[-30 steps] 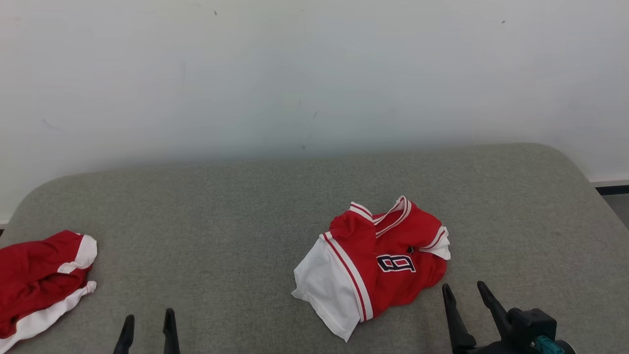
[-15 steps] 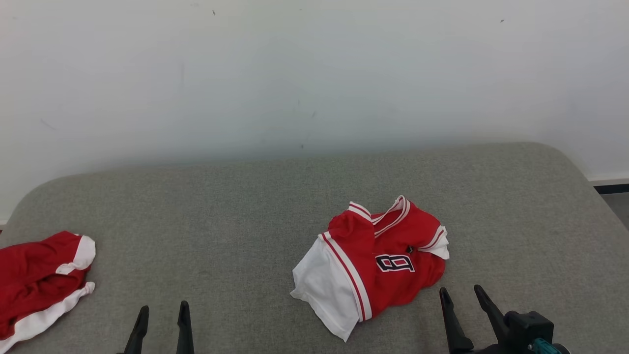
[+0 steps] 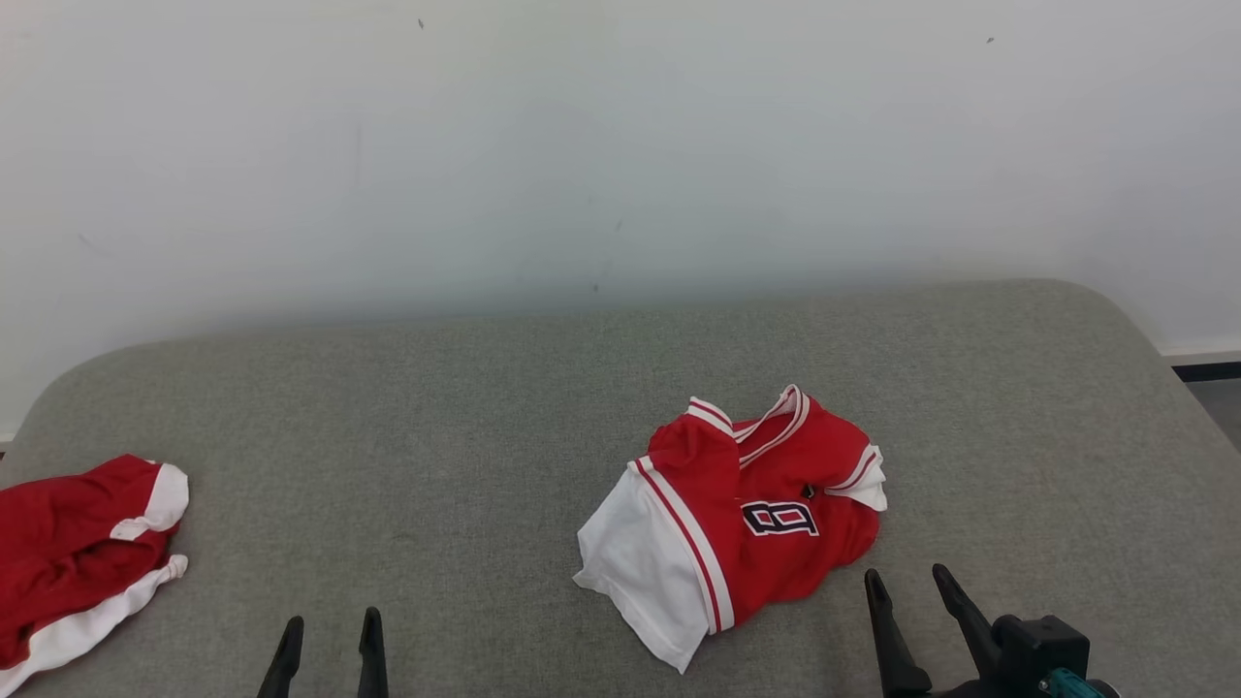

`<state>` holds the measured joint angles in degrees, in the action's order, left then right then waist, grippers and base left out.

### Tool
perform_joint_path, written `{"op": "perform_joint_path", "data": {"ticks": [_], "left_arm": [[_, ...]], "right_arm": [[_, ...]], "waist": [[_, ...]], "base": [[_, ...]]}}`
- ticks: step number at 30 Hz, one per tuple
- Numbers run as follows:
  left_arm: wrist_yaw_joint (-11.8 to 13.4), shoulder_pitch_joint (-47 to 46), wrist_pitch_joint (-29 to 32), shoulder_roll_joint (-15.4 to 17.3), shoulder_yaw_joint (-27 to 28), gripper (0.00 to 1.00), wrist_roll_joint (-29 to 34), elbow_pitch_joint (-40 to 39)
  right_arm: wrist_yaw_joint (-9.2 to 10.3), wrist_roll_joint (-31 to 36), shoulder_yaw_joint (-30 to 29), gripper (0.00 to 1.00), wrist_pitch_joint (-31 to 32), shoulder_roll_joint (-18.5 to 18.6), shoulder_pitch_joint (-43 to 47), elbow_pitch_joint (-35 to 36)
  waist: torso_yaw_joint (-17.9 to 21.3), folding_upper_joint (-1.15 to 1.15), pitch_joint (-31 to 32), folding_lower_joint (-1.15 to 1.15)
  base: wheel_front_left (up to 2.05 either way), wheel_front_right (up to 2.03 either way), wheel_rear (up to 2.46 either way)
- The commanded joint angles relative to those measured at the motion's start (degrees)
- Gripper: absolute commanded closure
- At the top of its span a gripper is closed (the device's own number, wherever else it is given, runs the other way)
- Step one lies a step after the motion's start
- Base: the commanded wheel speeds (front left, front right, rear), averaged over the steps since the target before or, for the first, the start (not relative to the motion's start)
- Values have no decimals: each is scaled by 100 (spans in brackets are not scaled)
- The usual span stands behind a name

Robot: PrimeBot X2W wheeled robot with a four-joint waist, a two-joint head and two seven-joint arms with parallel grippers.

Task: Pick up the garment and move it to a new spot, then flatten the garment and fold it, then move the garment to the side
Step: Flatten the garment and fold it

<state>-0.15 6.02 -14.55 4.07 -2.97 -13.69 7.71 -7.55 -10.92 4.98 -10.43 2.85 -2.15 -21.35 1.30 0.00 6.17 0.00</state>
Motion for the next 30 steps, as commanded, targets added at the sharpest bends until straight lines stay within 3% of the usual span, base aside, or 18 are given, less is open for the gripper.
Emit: {"op": "perform_joint_path", "data": {"ticks": [1,5,8,15,16,17,20,30], "left_arm": [[14,-53,23,26,-5,0,24,11],[45,-87,69,37,-54,0,45,24],[48,-114,89,59,-94,0,74,42],[1,-218,112,121,-178,0,89,136],[1,-218,112,121,-178,0,89,136],[-14,-249,112,145,-211,0,116,178],[-34,-274,105,160,-273,0,133,241],[-129,-337,57,153,-453,0,153,368]], "right_arm": [[12,-3,24,0,-17,6,-17,-3],[12,-65,180,0,166,5,-235,42],[12,-95,486,0,638,7,-633,38],[12,-490,893,0,2272,7,-1871,-390],[12,-490,893,0,2272,7,-1871,-390],[12,-696,993,0,2690,5,-2204,-617],[12,-826,1019,0,3088,7,-2723,-1035],[12,-361,932,0,3515,5,-3671,-2360]], "waist": [[-14,0,-9,0],[-66,0,-41,0],[-108,0,-73,0],[-253,0,-137,0],[-253,0,-137,0],[-307,0,-171,0],[-405,0,-222,0],[-747,0,-345,0]], "base": [[0,0,0],[0,0,0],[0,0,0],[0,0,0],[0,0,0],[0,0,0],[0,0,0],[0,0,0]]}}
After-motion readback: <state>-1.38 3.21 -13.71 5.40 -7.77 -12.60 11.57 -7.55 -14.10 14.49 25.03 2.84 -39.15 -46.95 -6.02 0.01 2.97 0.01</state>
